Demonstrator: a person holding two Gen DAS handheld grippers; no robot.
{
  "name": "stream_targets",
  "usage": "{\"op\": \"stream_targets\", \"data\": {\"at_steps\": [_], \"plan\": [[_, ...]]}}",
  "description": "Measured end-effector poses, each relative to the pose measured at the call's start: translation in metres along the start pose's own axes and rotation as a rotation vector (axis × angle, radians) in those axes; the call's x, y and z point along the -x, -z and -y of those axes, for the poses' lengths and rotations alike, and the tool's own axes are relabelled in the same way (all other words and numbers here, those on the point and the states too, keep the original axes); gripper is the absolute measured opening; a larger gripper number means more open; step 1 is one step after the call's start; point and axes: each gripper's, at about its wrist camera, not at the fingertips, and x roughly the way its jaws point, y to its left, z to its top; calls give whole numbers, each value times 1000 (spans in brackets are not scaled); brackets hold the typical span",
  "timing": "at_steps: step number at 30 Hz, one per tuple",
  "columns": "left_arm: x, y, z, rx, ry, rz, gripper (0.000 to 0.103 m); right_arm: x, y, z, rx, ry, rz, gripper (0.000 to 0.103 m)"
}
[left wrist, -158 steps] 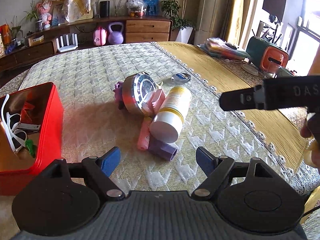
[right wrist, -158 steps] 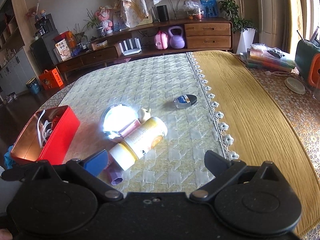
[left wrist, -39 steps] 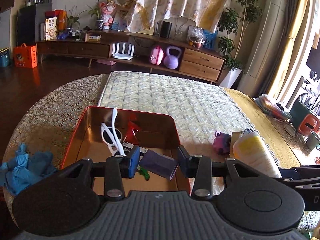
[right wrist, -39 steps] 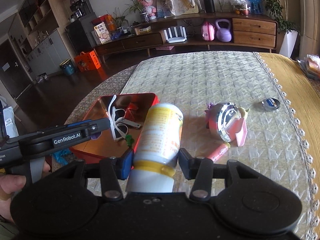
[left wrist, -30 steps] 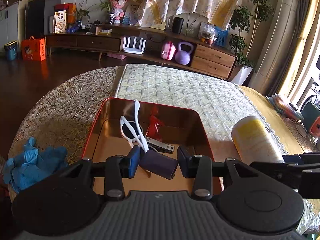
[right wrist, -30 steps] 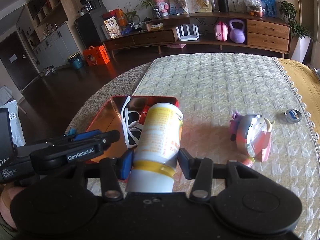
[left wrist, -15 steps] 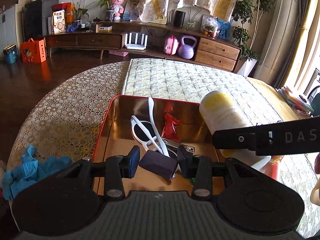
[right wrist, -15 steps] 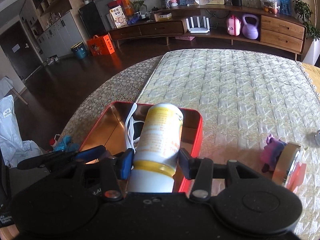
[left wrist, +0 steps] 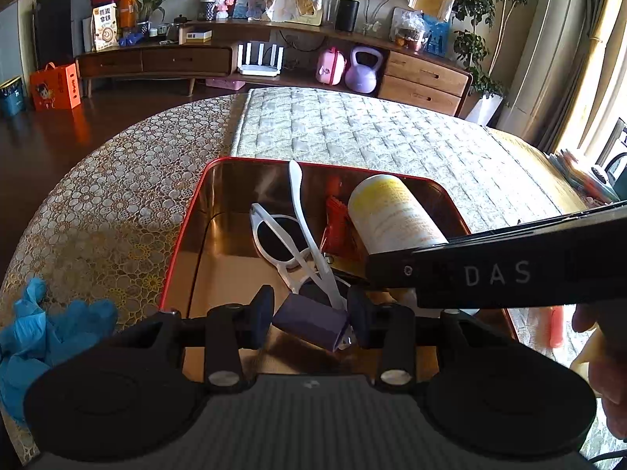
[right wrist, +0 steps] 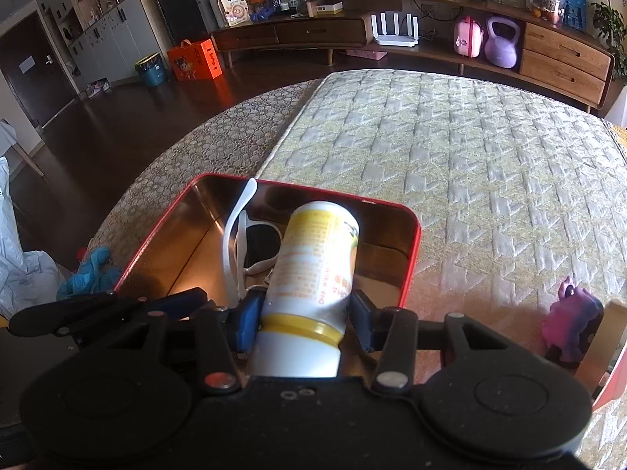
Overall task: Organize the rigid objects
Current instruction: 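Carry the bottle with the right tool while the left tool carries the purple block to the tin, then release the bottle into the tin with the right tool while the left tool drops the block in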
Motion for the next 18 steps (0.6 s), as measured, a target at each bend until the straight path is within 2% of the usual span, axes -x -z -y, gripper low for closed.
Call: {"op": "stream_targets", "data": {"at_steps": [14,18], "plan": [[-11,2,-1,30,17,-26,40,1,-3,-2,15,33,26,48],[-10,3,-1,33,10,-25,41,9,-2,0,4,28,33,52]]}}
